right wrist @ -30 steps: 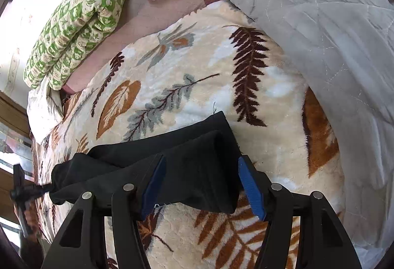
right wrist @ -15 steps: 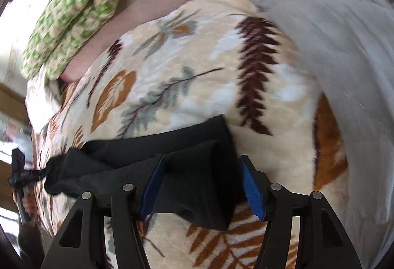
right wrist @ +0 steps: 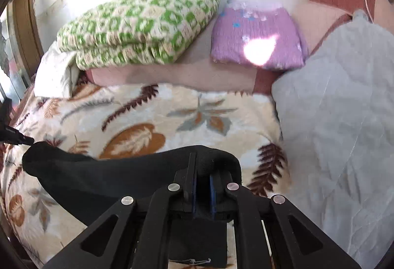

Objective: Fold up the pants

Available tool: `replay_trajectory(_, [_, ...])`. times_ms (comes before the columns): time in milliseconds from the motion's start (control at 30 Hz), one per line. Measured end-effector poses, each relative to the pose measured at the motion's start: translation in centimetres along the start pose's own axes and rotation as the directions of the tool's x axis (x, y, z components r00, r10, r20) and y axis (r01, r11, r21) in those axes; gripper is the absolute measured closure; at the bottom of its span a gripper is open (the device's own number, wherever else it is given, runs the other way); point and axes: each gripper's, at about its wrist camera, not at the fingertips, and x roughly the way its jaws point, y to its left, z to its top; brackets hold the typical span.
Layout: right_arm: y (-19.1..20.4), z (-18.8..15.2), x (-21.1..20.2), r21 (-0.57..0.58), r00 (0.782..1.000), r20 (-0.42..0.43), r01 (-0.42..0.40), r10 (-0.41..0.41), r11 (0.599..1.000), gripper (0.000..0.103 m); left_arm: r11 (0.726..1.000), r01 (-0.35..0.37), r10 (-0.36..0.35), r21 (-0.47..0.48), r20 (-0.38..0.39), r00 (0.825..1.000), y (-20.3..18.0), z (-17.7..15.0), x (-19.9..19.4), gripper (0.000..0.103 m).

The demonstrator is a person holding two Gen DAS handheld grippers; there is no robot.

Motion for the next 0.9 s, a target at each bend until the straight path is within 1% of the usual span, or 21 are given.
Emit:
replay_trajectory(100, [-0.7,-3.9,2.0,0.023,0.997,-0.075,-0.018,0.020,1.000,0.096,1.000,0.000,0.001,0.009,-0.042,0.999,0.5,-0.7,0.9,0.090])
replay_trajectory(167, [-0.9,-6.4,2.7,0.041,0.993,-0.114,-0.027,0.032,0.999,0.096,1.000,-0.002,0.003,0.022,-0.045,0.999,0.6,-0.9,0.9,0.090])
replay_trajectory(200, [-1.2,-7.4,2.6,0.056,0.992,-0.121,-0.029,0.035,0.998,0.095,1.000,0.004,-0.002,0.028,-0.049,0.999,0.6,-0.9,0.8,0.090])
replay_trajectory(233, [-1.5,-8.3,2.3,0.073,0.992,-0.121,-0.037,0.045,0.997,0.091,1.000,0.008,-0.007,0.023,-0.048,0.999,0.7,-1.0,0.5,0.090])
replay_trajectory(300, [-2.3,-9.8,1.9,0.129,0.990,-0.123,-0.056,0.072,0.990,0.091,0.999,0.036,-0.035,0.023,-0.047,0.998,0.6,-0.9,0.0,0.090])
replay_trajectory(333, [-2.5,-10.3,1.8,0.147,0.989,-0.126,-0.059,0.078,0.987,0.090,0.999,0.029,-0.028,0.023,-0.046,0.999,0.6,-0.9,-0.1,0.089])
replay_trajectory(367, [-2.7,-10.8,1.6,0.157,0.988,-0.130,-0.062,0.083,0.986,0.090,1.000,0.015,-0.015,0.018,-0.047,0.999,0.7,-0.8,-0.1,0.089])
replay_trajectory(400, [-2.9,-11.2,1.6,0.163,0.987,-0.141,-0.054,0.078,0.985,0.090,1.000,0.022,-0.021,0.018,-0.054,0.998,0.9,-0.8,0.0,0.086])
replay_trajectory(433, [-2.8,-11.4,1.7,0.166,0.986,-0.148,-0.049,0.074,0.985,0.087,1.000,0.024,-0.023,0.016,-0.063,0.998,0.9,-0.8,0.1,0.084])
replay_trajectory(500, [-2.9,-11.5,1.5,0.180,0.986,-0.150,-0.050,0.078,0.982,0.086,1.000,0.028,-0.028,0.004,-0.072,0.997,1.2,-0.8,0.4,0.081])
replay_trajectory(533, [-2.8,-11.5,1.4,0.187,0.986,-0.146,-0.053,0.081,0.981,0.086,0.999,0.040,-0.040,0.000,-0.081,0.996,1.4,-0.8,0.6,0.076])
replay_trajectory(567, [-2.8,-11.4,1.3,0.190,0.987,-0.141,-0.056,0.084,0.980,0.086,0.999,0.047,-0.048,-0.007,-0.091,0.995,1.5,-0.8,0.8,0.073])
replay_trajectory(633, [-2.6,-11.3,1.4,0.188,0.986,-0.143,-0.056,0.084,0.981,0.086,0.994,0.094,-0.098,-0.047,-0.107,0.989,1.7,-0.8,1.3,0.064])
replay_trajectory(700, [-2.3,-11.1,1.5,0.182,0.985,-0.149,-0.055,0.083,0.982,0.086,0.988,0.143,-0.151,-0.063,-0.139,0.979,1.3,-0.8,1.9,0.063])
replay_trajectory(733, [-2.2,-11.1,1.5,0.180,0.985,-0.151,-0.053,0.081,0.982,0.086,0.987,0.150,-0.156,-0.052,-0.148,0.977,0.7,-0.9,2.1,0.063])
replay_trajectory(767, [-2.2,-11.1,1.5,0.180,0.985,-0.153,-0.052,0.080,0.982,0.086,0.990,0.137,-0.140,-0.030,-0.144,0.980,0.2,-1.0,2.0,0.063])
replay_trajectory(800, [-2.2,-11.1,1.6,0.183,0.985,-0.156,-0.049,0.079,0.982,0.086,0.994,0.107,-0.107,0.000,-0.132,0.986,-0.5,-1.2,1.9,0.063])
replay_trajectory(833, [-2.2,-11.0,1.6,0.186,0.985,-0.156,-0.048,0.078,0.981,0.086,0.996,0.084,-0.080,0.032,-0.121,0.989,-1.1,-1.5,1.8,0.069])
replay_trajectory(867, [-2.3,-11.0,1.6,0.189,0.985,-0.156,-0.049,0.079,0.981,0.086,0.996,0.067,-0.061,0.055,-0.108,0.992,-1.6,-1.8,1.5,0.078])
replay_trajectory(900, [-2.2,-11.0,1.6,0.186,0.985,-0.156,-0.045,0.074,0.982,0.086,0.997,0.048,-0.041,0.067,-0.098,0.994,-1.9,-1.9,1.3,0.095])
